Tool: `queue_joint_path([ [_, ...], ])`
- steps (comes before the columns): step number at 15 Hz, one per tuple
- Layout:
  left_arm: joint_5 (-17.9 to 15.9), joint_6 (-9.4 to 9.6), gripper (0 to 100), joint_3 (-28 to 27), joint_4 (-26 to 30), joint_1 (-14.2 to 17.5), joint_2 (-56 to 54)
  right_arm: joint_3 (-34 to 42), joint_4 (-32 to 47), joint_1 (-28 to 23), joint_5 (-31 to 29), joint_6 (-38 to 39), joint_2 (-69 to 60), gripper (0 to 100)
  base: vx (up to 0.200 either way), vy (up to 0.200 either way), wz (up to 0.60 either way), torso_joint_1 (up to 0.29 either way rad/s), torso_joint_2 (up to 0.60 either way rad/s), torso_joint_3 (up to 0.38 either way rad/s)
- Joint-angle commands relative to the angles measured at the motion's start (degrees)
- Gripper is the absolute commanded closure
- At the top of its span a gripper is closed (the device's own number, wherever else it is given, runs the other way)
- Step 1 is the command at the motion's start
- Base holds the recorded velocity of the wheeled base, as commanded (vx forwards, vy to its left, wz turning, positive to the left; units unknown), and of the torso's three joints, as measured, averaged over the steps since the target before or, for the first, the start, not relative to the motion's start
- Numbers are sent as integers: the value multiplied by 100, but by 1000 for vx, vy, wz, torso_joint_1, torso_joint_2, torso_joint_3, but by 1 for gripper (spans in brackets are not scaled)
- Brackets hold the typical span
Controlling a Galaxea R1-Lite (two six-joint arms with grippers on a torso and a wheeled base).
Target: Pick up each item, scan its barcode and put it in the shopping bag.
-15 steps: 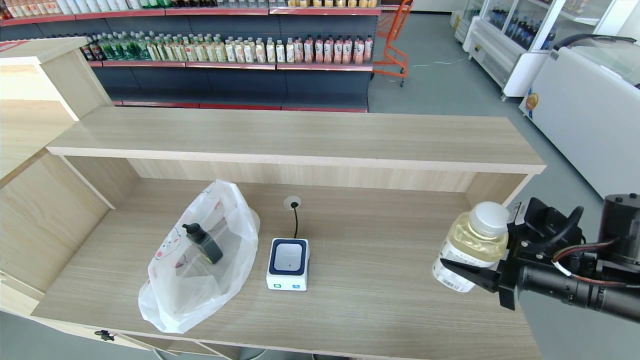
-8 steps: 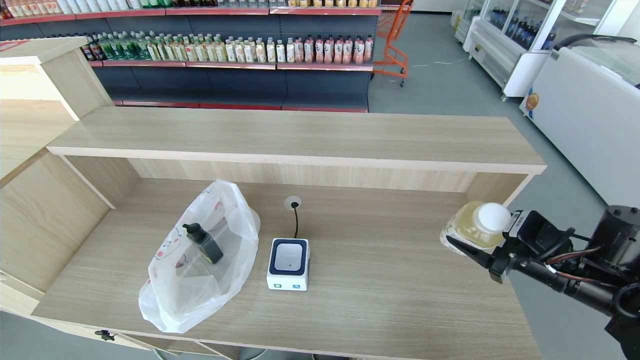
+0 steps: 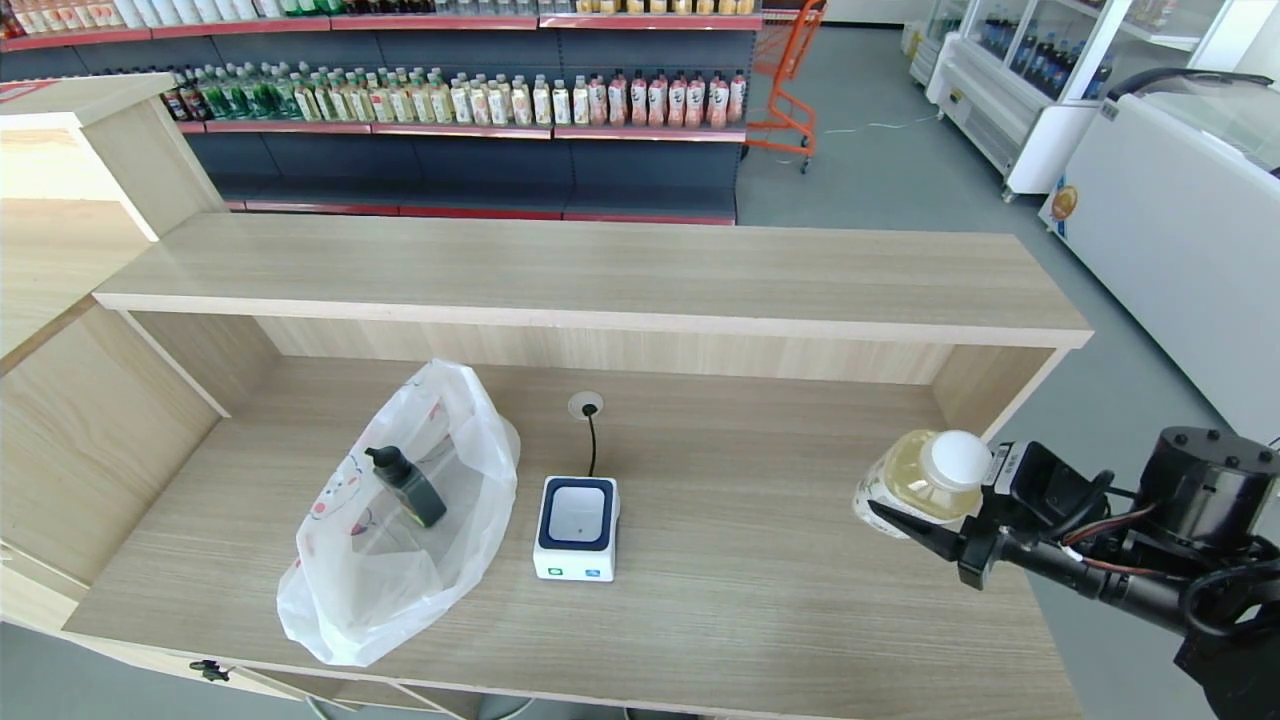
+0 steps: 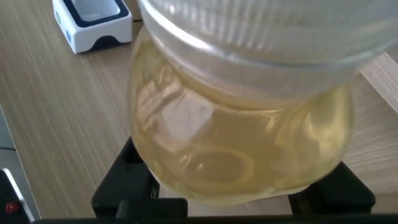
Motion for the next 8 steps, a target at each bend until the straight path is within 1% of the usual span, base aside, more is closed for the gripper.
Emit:
queue_joint_path([
  [1,1,-8,0,1,-1,0,-2,-36,-3,91,25,52,3,100,0,200,0,-2,2,2],
  [5,1,-8,0,1,-1,0,-2,-71,-170,601,25,571,-41,100,0,200,0,1,6,6],
  [8,1,1,0,1,-1,0,-2,-89,-231,715,34,676,-24,100,0,200,0,6,5,4],
])
